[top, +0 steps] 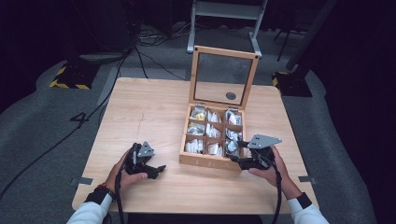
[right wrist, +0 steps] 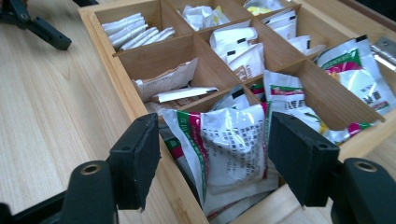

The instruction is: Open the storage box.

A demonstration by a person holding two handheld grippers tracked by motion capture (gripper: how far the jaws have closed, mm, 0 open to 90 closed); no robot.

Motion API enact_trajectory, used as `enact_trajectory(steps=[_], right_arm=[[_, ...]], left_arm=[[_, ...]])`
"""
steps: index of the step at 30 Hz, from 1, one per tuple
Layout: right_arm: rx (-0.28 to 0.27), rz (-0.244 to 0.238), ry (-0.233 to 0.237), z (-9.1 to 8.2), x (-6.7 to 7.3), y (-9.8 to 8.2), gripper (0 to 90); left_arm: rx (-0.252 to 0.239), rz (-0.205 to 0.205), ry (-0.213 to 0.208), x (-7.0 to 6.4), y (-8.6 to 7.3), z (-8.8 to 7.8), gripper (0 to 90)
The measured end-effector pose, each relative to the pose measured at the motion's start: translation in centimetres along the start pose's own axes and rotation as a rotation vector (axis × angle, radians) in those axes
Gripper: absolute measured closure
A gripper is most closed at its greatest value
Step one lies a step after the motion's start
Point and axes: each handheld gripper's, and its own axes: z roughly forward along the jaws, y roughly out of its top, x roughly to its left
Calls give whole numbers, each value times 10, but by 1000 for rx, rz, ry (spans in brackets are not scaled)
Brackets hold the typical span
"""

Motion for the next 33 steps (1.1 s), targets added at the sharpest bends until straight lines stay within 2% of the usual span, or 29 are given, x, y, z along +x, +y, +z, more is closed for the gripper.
enact_trajectory(steps=[5, 13, 18, 24, 29, 33], right_arm=[[16, -11, -2, 9, 3, 3, 359], [31, -1, -45, 10, 1, 4, 402], [45, -24, -49, 8, 4, 3, 557], [80, -49, -89, 7, 5, -1, 714], [80, -55, -98, 7, 5, -3, 837], [63, -54, -92, 5, 4, -4, 879]], left_arm=[[-1, -3, 2, -1, 0, 0, 166], [0, -3, 2, -1, 0, 0, 166], [0, -4, 1, -1, 0, 0, 166], [0, -3, 2, -1, 0, 0, 166], [0, -3, 2, -1, 0, 0, 166], [-1, -3, 2, -1, 0, 0, 166]])
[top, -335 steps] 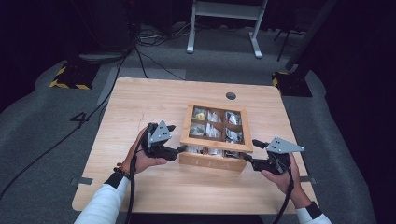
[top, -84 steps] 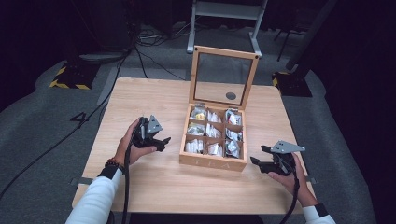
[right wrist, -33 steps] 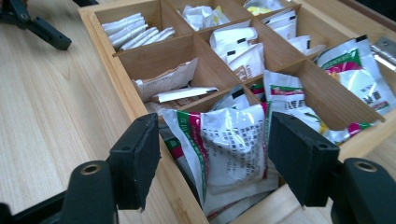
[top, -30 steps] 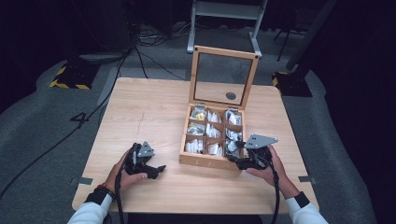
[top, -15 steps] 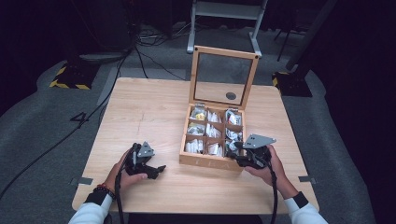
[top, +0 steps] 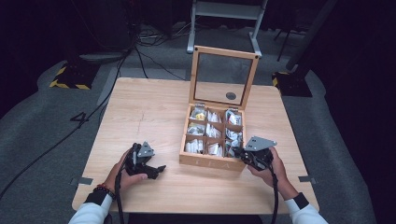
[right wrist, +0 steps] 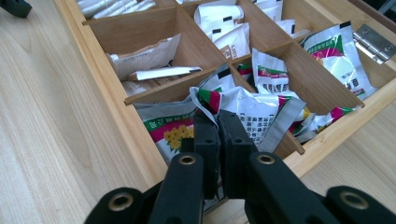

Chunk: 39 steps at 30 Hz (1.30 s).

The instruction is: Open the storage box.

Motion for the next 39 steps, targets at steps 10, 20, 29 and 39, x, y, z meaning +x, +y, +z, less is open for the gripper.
enact_trajectory(steps=[10, 20, 29, 39], right_arm=[[-72, 31, 20, -13, -5, 1, 895], [-125, 35, 47, -25, -11, 2, 900], [-162, 37, 61, -30, -14, 5, 900], [-207, 38, 62, -40, -15, 6, 900]], left_arm=[[3, 5, -14, 2, 1, 1, 151], [5, 13, -16, 3, 1, 1, 147], [5, 15, -20, 3, 1, 1, 148], [5, 13, -21, 3, 1, 1, 148]])
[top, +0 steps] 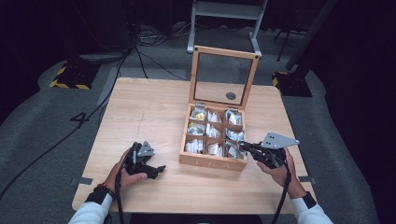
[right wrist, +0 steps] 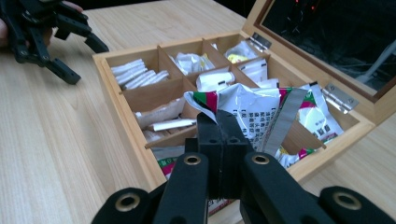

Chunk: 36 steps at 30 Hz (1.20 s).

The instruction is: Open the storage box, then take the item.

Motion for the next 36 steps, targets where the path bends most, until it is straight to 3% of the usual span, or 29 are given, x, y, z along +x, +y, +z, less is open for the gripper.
enact_trajectory(steps=[16, 36], right_arm=[[-86, -6, 10, -15, 3, 11, 900], [-138, -30, 62, -28, 17, 18, 900]], left_arm=[[0, 0, 1, 0, 0, 0, 147], [0, 5, 0, 1, 0, 0, 146]])
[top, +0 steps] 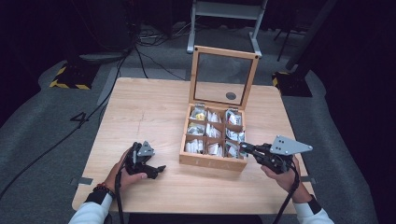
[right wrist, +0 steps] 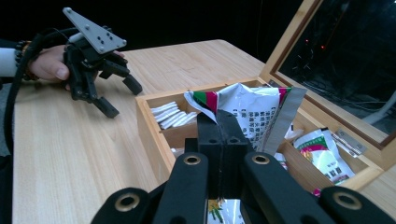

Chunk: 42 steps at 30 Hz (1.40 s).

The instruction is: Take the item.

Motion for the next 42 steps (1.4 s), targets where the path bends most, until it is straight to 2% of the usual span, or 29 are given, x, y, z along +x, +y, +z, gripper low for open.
enact_trajectory(steps=[13, 25, 42], right_arm=[[8, -10, 67, 5, 13, 1, 900], [38, -43, 147, 12, 34, -1, 900], [99, -77, 224, 20, 56, -11, 900]], left_arm=[[0, 0, 0, 0, 0, 0, 145], [1, 0, 1, 0, 0, 0, 145], [1, 0, 0, 0, 0, 0, 145]])
